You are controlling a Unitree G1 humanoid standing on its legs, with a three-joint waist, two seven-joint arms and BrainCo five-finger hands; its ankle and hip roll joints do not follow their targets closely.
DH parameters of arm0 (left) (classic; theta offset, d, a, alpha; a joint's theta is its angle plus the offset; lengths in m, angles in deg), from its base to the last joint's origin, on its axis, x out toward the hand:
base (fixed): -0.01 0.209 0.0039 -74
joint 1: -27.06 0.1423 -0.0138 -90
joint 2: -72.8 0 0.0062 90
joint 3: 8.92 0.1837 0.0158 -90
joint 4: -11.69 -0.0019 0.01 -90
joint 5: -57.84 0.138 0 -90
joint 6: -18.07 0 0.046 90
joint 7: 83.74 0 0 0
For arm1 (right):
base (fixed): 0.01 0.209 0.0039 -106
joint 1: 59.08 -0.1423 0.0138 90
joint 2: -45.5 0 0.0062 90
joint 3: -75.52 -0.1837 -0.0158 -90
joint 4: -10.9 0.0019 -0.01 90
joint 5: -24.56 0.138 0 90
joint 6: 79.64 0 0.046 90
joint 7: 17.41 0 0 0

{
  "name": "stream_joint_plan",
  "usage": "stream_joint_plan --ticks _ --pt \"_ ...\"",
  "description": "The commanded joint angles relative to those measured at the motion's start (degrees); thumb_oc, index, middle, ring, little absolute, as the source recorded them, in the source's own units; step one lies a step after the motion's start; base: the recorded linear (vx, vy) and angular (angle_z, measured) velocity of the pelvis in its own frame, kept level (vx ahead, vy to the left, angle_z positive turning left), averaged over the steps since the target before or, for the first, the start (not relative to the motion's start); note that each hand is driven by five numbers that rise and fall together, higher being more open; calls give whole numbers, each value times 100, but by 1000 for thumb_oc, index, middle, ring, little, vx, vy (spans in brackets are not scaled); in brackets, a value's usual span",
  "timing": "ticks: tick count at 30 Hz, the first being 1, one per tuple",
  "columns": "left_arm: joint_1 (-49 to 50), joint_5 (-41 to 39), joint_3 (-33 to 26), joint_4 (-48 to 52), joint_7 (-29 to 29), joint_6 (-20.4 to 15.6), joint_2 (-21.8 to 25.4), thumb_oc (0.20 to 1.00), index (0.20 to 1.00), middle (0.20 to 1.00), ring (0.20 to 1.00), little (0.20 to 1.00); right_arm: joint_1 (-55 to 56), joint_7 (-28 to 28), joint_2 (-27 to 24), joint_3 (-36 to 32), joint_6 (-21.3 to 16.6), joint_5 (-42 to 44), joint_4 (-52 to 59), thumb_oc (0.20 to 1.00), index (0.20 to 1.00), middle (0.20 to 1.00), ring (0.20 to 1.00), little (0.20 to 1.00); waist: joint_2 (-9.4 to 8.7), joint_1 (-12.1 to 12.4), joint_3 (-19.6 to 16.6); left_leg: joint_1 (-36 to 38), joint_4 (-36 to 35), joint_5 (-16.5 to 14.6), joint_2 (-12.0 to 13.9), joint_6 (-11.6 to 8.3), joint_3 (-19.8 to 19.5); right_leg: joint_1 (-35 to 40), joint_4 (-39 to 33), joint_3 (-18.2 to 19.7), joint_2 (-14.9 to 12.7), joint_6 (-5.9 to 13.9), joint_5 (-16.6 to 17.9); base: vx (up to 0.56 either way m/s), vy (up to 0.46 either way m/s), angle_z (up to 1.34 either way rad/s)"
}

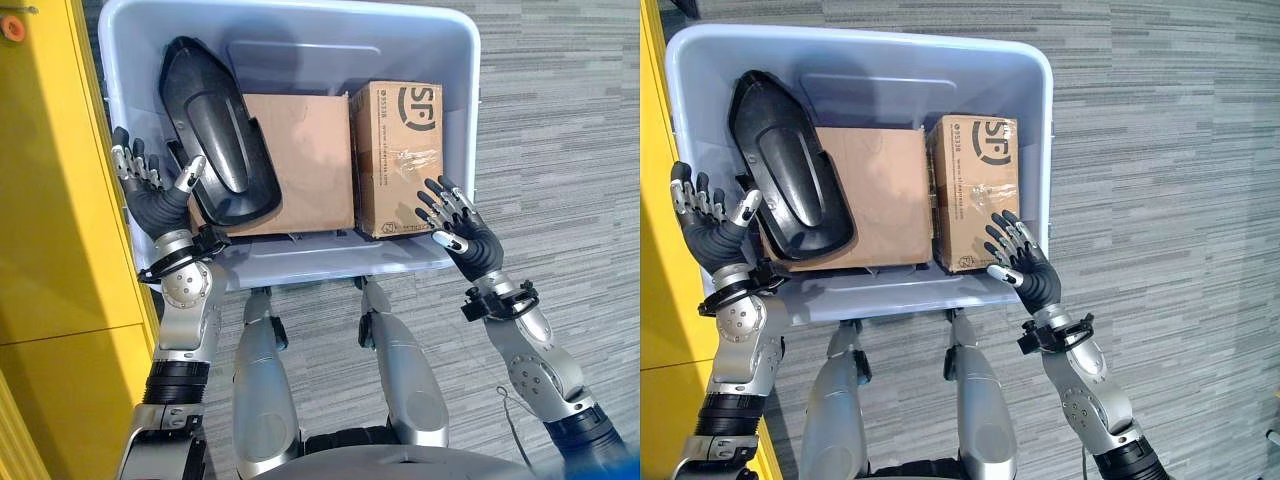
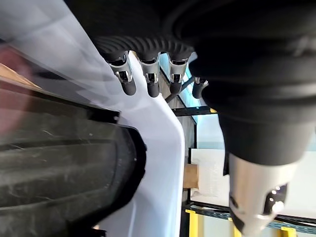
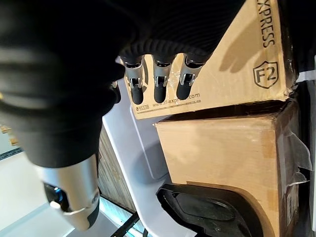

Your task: Move parts from the plastic box to the shelf.

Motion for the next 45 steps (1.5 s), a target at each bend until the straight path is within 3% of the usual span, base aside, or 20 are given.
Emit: stream_joint_plan --ticks 1,11,21,34,35,36,45 --pt "24 186 -307 6 10 -252 391 1000 1000 1000 1000 1000 -90 16 -148 -152 -336 2 384 1000 1000 1000 1000 1000 -297 59 20 -43 30 159 254 -183 -177 199 20 -377 -532 507 -23 0 0 0" --pt "58 113 -210 -601 -17 -127 367 1000 1000 1000 1000 1000 -108 44 -150 -132 -374 27 397 1000 1000 1000 1000 1000 -382 48 22 -190 31 185 271 -184 -212 77 20 -396 -500 499 -12 0 0 0" --pt "-764 -463 -156 -2336 227 -52 617 1000 1000 1000 1000 1000 -170 48 -175 118 -421 114 372 1000 1000 1000 1000 1000 -528 -88 20 -247 61 205 301 -206 -214 38 20 -348 -438 478 -5 0 0 1" --pt "-1550 -482 223 -2684 175 60 967 1000 1000 1000 1000 1000 -150 71 -255 251 -375 89 346 1000 1000 1000 1000 1000 -535 -236 17 -229 122 169 307 -212 -207 38 36 -298 -427 472 1 0 0 0" --pt "-1575 -496 231 -2693 184 64 969 526 526 526 526 526 -138 72 -256 263 -365 99 352 1000 1000 1000 1000 1000 -535 -246 14 -226 128 171 310 -214 -206 33 38 -295 -427 470 7 0 0 0" --pt "-1624 -520 237 -2727 208 68 977 200 200 200 200 200 -135 59 -259 275 -354 105 337 1000 1000 1000 1000 1000 -529 -259 5 -217 126 166 309 -213 -200 31 39 -285 -424 470 7 0 0 0" --pt "-1462 -523 203 -2639 187 95 897 200 200 200 200 200 -80 41 -298 215 -311 118 362 1000 1000 1000 1000 1000 -486 -273 -4 -222 161 149 301 -208 -201 19 49 -236 -423 458 4 0 0 0"
